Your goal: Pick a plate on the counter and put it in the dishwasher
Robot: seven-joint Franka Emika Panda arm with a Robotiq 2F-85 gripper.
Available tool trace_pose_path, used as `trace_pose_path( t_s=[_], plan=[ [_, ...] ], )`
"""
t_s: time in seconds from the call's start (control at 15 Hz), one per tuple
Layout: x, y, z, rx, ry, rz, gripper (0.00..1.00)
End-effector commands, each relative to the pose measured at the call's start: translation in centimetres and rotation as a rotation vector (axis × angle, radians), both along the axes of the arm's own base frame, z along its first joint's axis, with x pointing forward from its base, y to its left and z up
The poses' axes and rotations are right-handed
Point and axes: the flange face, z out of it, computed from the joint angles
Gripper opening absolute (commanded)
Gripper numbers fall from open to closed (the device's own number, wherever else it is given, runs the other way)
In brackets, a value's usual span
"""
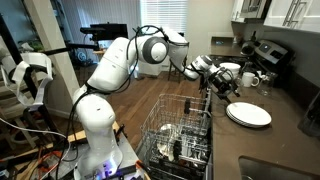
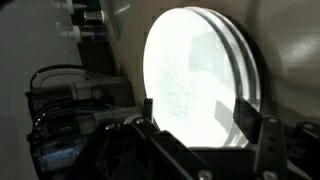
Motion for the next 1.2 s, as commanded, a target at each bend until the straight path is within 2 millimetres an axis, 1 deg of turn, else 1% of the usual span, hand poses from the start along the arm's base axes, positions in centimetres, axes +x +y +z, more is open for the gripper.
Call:
trace_pose_path(
  t_s=[0.0, 0.27, 0.6, 0.73, 0.8, 1.0, 1.13],
  plan=[
    [-0.19, -0.43, 0.37, -0.019, 0.008, 0.009, 1.0],
    [-0.18, -0.3, 0.58, -0.015, 0.0, 0.01, 1.0],
    [-0.27, -0.6, 0.24, -0.013, 0.005, 0.005, 1.0],
    [-0.29, -0.4, 0.6, 0.006, -0.001, -0.013, 1.0],
    [0.0, -0.17, 0.07, 0.0, 0.0, -0.005, 1.0],
    [0.0, -0.17, 0.09, 0.0, 0.0, -0.005, 1.0],
    [0.08, -0.47, -0.27, 0.024, -0.001, 0.001, 1.0]
  ],
)
